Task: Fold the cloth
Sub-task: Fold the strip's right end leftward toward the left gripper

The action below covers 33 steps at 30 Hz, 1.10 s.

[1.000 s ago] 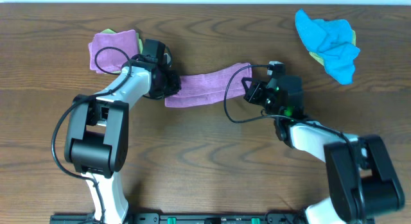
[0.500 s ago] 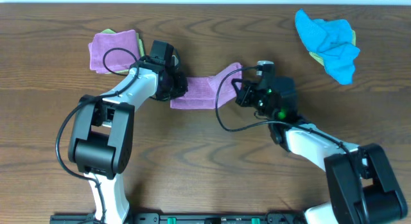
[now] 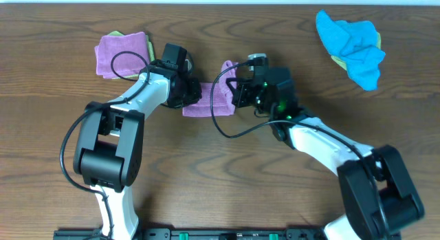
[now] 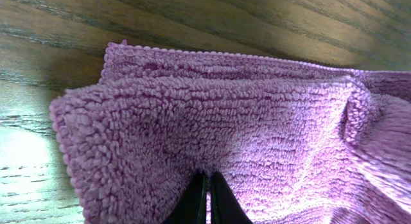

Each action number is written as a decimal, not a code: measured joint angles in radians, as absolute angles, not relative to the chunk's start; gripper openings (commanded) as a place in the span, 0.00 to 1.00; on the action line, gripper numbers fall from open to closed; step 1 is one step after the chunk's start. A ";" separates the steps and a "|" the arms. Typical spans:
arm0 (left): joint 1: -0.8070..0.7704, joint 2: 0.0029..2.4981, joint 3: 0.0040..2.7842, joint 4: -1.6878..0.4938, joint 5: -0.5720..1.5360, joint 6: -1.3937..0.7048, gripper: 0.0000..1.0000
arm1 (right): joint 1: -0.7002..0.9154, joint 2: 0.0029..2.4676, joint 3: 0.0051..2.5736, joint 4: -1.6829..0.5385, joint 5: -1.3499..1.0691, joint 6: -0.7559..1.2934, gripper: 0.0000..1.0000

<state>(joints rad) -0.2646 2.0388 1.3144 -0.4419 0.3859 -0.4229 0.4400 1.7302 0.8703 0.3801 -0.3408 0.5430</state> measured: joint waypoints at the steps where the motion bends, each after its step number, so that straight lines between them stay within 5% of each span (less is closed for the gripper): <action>1: -0.265 2.039 1.314 -0.442 0.386 -0.423 0.06 | 0.448 1.744 0.878 0.379 -0.342 0.541 0.01; 33: -0.262 1.970 1.315 -0.541 0.340 -0.422 0.06 | 0.535 1.880 1.002 0.340 -0.343 0.513 0.01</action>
<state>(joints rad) -0.2623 1.9701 1.3148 -0.5411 0.3401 -0.4217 0.5346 1.8805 1.0016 0.3405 -0.3431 0.5133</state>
